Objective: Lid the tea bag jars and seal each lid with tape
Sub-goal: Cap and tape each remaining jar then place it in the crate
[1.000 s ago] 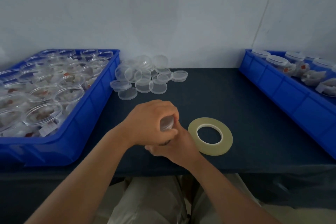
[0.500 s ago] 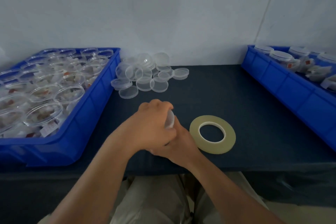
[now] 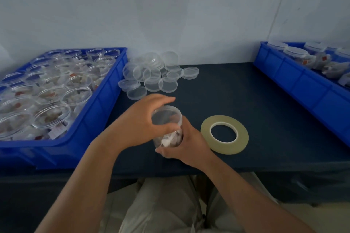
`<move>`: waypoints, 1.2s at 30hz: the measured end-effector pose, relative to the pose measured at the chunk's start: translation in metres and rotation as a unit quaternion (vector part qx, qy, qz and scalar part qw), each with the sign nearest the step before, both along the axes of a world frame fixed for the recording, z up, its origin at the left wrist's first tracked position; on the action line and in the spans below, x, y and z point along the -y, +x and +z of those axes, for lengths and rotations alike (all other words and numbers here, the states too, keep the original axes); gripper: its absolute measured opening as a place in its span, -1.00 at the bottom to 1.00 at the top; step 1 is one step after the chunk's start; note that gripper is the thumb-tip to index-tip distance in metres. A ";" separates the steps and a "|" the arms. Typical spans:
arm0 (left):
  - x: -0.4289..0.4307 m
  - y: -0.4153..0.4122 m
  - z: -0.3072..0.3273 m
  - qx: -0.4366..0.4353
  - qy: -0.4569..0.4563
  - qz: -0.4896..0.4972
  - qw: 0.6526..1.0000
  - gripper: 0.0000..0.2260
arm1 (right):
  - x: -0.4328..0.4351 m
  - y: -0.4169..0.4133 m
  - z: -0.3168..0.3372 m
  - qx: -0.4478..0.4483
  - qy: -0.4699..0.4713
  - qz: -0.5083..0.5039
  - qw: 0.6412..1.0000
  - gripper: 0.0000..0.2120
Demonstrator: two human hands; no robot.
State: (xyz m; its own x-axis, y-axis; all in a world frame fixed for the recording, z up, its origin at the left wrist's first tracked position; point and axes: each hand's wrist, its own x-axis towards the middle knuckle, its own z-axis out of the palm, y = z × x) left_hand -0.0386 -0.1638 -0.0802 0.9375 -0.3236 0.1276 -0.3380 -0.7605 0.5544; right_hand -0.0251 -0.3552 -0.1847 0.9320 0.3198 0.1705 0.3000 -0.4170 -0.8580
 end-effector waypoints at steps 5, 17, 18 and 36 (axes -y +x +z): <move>0.065 -0.011 -0.018 0.011 0.141 0.156 0.978 -0.22 | -0.008 0.005 -0.005 0.098 -0.111 0.003 0.989 -0.34; 0.049 0.009 -0.016 0.127 0.047 0.012 0.991 -0.85 | -0.009 0.019 -0.022 0.054 -0.068 -0.038 0.996 -0.16; 0.049 0.009 -0.016 0.125 0.034 0.011 0.991 -0.86 | -0.008 0.018 -0.021 0.044 -0.050 -0.031 0.997 -0.17; 0.048 0.000 -0.037 0.147 -0.034 0.120 0.981 -0.53 | -0.004 0.008 -0.013 0.040 -0.013 -0.047 0.998 -0.17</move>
State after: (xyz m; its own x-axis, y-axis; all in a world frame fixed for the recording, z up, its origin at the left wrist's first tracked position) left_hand -0.0383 -0.2116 -0.1176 0.9049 -0.0798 0.4182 -0.3072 -0.8023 0.5118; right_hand -0.0167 -0.3515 -0.1982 0.9421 0.2365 0.2378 0.3250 -0.4684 -0.8216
